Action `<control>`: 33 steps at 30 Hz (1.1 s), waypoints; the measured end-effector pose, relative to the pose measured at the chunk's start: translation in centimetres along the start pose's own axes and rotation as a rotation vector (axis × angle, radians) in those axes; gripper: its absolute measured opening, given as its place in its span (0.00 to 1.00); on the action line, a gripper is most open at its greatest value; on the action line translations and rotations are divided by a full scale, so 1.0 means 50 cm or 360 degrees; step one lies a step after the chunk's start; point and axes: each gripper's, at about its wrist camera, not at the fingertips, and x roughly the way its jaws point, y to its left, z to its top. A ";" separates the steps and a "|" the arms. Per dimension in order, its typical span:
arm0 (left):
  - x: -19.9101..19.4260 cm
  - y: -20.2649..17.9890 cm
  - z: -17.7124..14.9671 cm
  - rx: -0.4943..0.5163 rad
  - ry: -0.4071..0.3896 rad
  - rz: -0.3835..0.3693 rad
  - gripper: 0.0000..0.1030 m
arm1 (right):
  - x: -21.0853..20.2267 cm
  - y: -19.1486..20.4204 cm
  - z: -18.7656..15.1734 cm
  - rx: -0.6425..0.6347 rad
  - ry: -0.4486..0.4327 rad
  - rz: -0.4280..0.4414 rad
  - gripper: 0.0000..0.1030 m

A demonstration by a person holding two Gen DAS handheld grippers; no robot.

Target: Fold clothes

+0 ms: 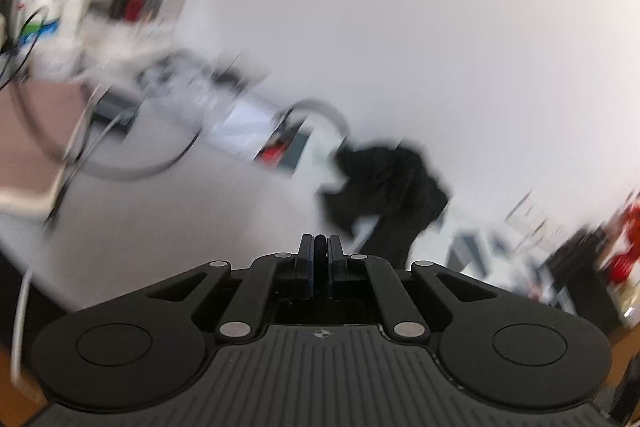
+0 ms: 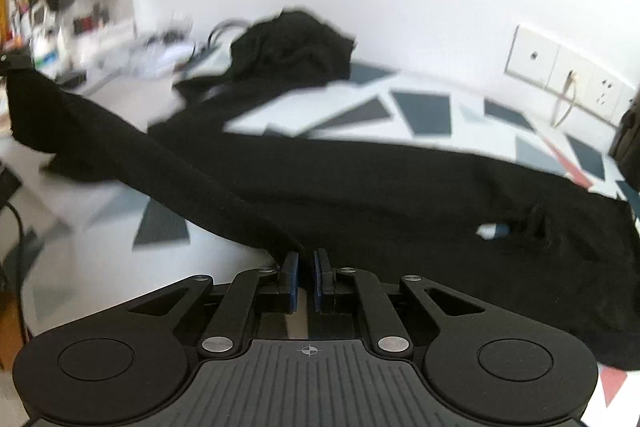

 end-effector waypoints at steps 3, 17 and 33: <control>0.005 0.034 -0.077 0.0007 0.0156 0.0048 0.06 | 0.013 0.012 -0.028 -0.0053 0.0091 -0.0013 0.07; -0.025 0.165 -0.156 -0.0786 0.0209 -0.0092 0.53 | 0.011 0.009 -0.051 -0.0098 0.0169 -0.0083 0.08; 0.096 0.149 -0.106 -0.0882 0.0474 0.0246 0.10 | 0.013 0.001 -0.048 -0.0044 0.0142 -0.0073 0.09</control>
